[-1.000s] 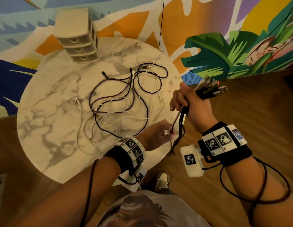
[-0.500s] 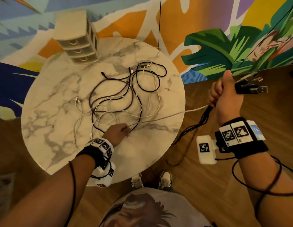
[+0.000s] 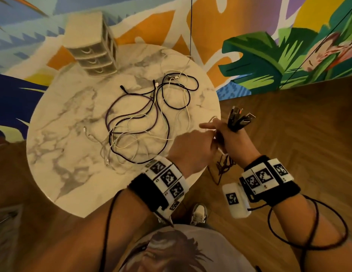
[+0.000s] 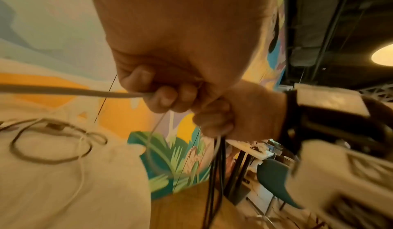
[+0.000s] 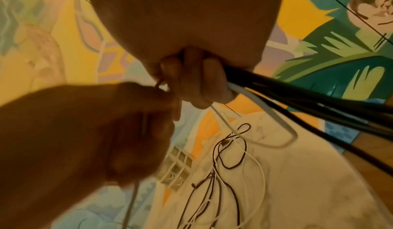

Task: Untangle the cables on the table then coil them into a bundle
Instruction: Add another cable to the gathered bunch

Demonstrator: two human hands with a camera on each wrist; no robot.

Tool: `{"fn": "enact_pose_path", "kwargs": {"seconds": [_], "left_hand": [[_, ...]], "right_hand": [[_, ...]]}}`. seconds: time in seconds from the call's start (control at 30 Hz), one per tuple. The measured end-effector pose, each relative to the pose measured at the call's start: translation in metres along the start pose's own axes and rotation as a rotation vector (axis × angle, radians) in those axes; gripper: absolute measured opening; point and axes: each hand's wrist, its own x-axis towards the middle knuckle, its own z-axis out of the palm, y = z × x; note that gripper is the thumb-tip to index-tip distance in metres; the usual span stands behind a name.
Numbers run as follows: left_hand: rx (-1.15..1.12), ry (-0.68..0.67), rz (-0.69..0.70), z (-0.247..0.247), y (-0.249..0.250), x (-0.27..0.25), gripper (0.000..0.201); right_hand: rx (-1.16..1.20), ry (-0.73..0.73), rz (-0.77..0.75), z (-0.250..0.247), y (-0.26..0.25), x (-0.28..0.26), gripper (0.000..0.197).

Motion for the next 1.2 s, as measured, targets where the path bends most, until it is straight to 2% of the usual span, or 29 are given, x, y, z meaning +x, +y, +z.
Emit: {"fn": "enact_pose_path", "kwargs": {"seconds": [0.1,0.2,0.3,0.33,0.43,0.5,0.57,0.67,0.77,0.8,0.87,0.93,0.97,1.0,1.07,1.13,1.17,1.2], "left_hand": [[-0.117,-0.079,-0.055,0.042,-0.031,-0.018,0.032],[-0.210,-0.235,-0.248,0.085,-0.097,-0.046,0.037],[-0.203,-0.180,-0.385,0.084,-0.144,-0.062,0.032],[-0.171,-0.137,-0.384,0.078,-0.146,-0.063,0.036],[0.047,-0.035,-0.225,0.052,-0.119,-0.057,0.054],[0.168,-0.009,-0.134,0.042,-0.095,-0.052,0.048],[0.178,-0.023,-0.095,0.037,-0.075,-0.050,0.037],[0.020,-0.087,-0.146,0.054,-0.095,-0.064,0.039],[-0.062,-0.080,-0.309,0.065,-0.145,-0.092,0.067],[-0.051,-0.029,-0.349,0.060,-0.156,-0.098,0.070],[-0.056,0.149,-0.378,0.045,-0.161,-0.093,0.053],[-0.148,0.298,-0.347,0.028,-0.144,-0.078,0.041],[-0.282,0.297,-0.295,0.021,-0.130,-0.069,0.041],[-0.457,0.219,-0.241,0.021,-0.113,-0.060,0.044],[-0.629,-0.127,-0.159,0.032,-0.074,-0.047,0.051],[-0.491,-0.540,-0.073,0.058,-0.043,-0.043,0.053],[-0.331,-0.728,-0.021,0.073,-0.031,-0.042,0.055],[-0.150,-0.851,0.013,0.085,-0.024,-0.039,0.057]], "right_hand": [[0.120,0.065,-0.043,-0.008,-0.005,0.008,0.042],[0.239,0.207,-0.074,-0.012,0.001,0.015,0.044],[0.379,0.236,-0.062,-0.008,0.009,0.018,0.044],[0.420,0.190,-0.040,0.000,0.012,0.018,0.045],[0.410,0.000,0.040,0.032,0.023,0.010,0.045],[0.303,-0.102,0.055,0.053,0.030,0.004,0.042],[0.234,-0.109,0.083,0.061,0.033,0.002,0.045],[0.353,0.021,0.131,0.049,0.022,0.002,0.048],[0.444,0.233,0.101,0.023,0.007,0.004,0.047],[0.426,0.303,0.081,0.013,0.005,0.005,0.047],[0.389,0.407,0.038,-0.006,0.006,0.008,0.046],[0.373,0.476,0.013,-0.020,0.010,0.009,0.047],[0.369,0.508,0.011,-0.025,0.012,0.009,0.047],[0.366,0.535,0.010,-0.030,0.013,0.008,0.047],[0.349,0.558,-0.012,-0.040,0.013,0.006,0.049],[0.305,0.544,-0.027,-0.048,0.014,0.001,0.049],[0.272,0.529,-0.028,-0.055,0.015,-0.003,0.049],[0.230,0.506,-0.022,-0.061,0.016,-0.006,0.049]]}}
